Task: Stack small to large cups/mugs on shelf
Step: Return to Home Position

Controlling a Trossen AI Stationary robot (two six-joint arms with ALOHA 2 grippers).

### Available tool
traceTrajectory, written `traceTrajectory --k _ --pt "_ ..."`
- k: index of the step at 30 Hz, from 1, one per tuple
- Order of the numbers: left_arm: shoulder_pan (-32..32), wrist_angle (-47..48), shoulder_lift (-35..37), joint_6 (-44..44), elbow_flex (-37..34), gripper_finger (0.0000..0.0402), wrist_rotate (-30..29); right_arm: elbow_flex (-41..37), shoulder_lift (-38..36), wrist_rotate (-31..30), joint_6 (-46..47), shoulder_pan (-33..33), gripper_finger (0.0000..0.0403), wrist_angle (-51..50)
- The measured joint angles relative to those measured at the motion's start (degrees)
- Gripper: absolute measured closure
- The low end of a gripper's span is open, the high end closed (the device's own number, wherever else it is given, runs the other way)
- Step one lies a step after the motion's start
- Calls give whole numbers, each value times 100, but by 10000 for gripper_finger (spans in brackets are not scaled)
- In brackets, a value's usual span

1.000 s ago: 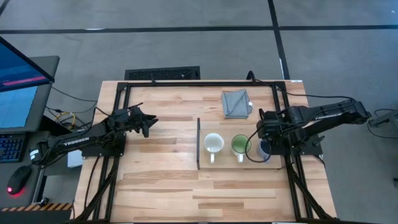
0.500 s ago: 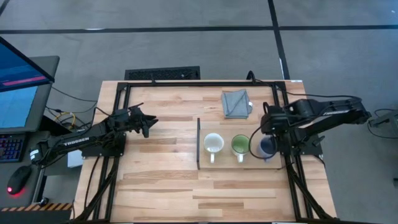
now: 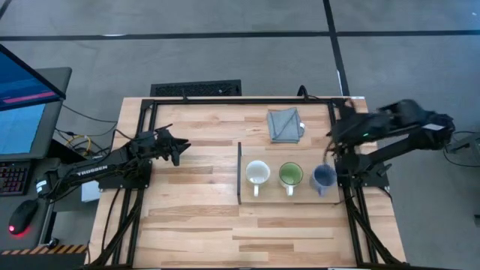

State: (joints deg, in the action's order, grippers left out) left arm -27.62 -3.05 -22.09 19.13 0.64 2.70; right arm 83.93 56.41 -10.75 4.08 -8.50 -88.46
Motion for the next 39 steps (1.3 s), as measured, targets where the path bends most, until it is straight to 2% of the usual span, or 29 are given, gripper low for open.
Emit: traceTrajectory --k 4,11,16,18,23,28,34,39 --pt "0 -37 0 -127 0 283 0 358 -283 -196 -91 1 147 -157" --pt "0 -56 0 -114 0 283 0 397 -1208 -1549 356 1 147 -91" --pt "0 -148 0 -318 -1 283 -5 394 -1790 -2084 544 1 147 -132" --pt "0 -224 0 -478 -2 283 -18 366 -1991 -2597 645 1 147 -112" --pt "0 -583 2 -921 0 283 -37 -84 -2367 -3526 770 1 147 -119" --pt "0 -806 2 -1243 -2 283 -33 -682 -2814 -3799 981 3 147 -152" --pt "0 -804 2 -1288 0 283 -12 -1431 -3819 -4328 1097 -21 147 -104" --pt "0 -802 2 -1267 0 283 -9 -1840 -4694 -4447 912 -511 147 408"
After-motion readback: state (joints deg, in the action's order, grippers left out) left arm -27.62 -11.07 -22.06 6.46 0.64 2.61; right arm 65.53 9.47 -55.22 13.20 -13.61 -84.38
